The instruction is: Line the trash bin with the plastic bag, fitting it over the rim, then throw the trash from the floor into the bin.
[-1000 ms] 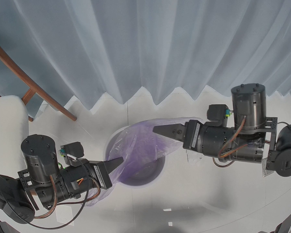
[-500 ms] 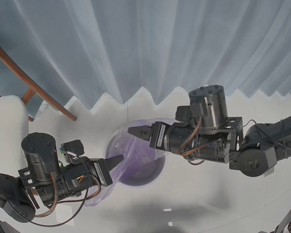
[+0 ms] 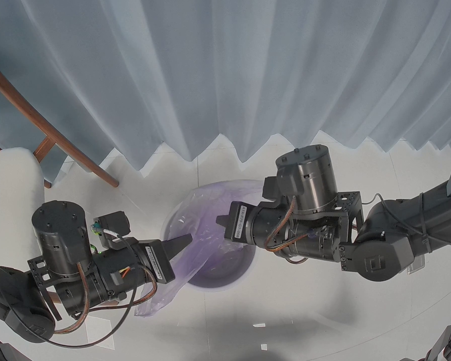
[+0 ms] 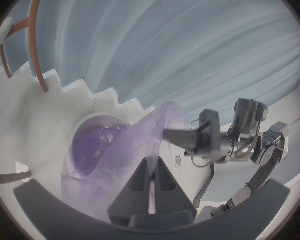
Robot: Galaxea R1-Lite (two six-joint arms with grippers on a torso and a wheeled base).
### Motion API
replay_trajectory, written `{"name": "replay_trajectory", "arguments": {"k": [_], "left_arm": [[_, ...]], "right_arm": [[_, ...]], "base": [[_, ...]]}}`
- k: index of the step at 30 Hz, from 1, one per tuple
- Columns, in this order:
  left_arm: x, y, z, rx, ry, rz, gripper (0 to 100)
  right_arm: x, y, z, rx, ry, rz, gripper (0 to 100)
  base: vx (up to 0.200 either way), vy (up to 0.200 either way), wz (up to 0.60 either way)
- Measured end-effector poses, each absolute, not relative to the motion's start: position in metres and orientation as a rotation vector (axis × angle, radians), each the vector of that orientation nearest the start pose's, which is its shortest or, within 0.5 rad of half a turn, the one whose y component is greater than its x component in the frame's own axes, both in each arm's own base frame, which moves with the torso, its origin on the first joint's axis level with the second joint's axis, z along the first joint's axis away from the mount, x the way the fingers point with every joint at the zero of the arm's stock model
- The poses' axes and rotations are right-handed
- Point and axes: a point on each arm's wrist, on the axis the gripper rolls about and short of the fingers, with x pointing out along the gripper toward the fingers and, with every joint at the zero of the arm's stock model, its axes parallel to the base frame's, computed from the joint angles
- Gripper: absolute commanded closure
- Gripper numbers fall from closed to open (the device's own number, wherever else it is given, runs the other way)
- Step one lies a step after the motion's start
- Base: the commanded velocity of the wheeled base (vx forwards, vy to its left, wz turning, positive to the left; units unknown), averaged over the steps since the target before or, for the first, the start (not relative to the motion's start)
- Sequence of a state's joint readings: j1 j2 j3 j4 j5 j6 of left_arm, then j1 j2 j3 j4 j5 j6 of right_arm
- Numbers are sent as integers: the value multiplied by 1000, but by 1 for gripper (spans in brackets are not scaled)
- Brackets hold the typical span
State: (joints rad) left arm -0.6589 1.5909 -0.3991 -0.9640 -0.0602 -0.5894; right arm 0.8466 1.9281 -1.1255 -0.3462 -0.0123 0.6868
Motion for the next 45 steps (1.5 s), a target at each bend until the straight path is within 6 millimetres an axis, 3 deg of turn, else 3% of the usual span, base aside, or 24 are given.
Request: {"name": "replay_trajectory", "arguments": {"k": [6, 15, 21, 26, 33, 36, 40, 45], "left_arm": [[199, -147, 148, -496, 391, -608, 100], [232, -123, 143, -481, 338, -433, 100], [248, -106, 132, -464, 320, -242, 100], [251, -99, 116, -452, 340, -180, 100], [260, -112, 106, -431, 260, -236, 100], [270, -116, 100, -333, 238, -251, 100], [285, -103, 92, -200, 216, -207, 100], [301, -89, 90, -201, 194, -152, 100]], "right_arm": [[234, 264, 148, 408, 741, 604, 100], [196, 216, 121, 343, 862, 534, 100], [180, 179, 100, 313, 940, 445, 100], [176, 161, 89, 315, 978, 403, 100], [190, 168, 89, 351, 887, 453, 100], [199, 174, 89, 340, 852, 470, 100], [214, 178, 84, 320, 832, 458, 100], [241, 185, 86, 337, 786, 438, 100]], "base": [[0, 0, 0], [0, 0, 0], [0, 0, 0], [0, 0, 0], [0, 0, 0], [0, 0, 0], [0, 0, 0], [0, 0, 0]]}}
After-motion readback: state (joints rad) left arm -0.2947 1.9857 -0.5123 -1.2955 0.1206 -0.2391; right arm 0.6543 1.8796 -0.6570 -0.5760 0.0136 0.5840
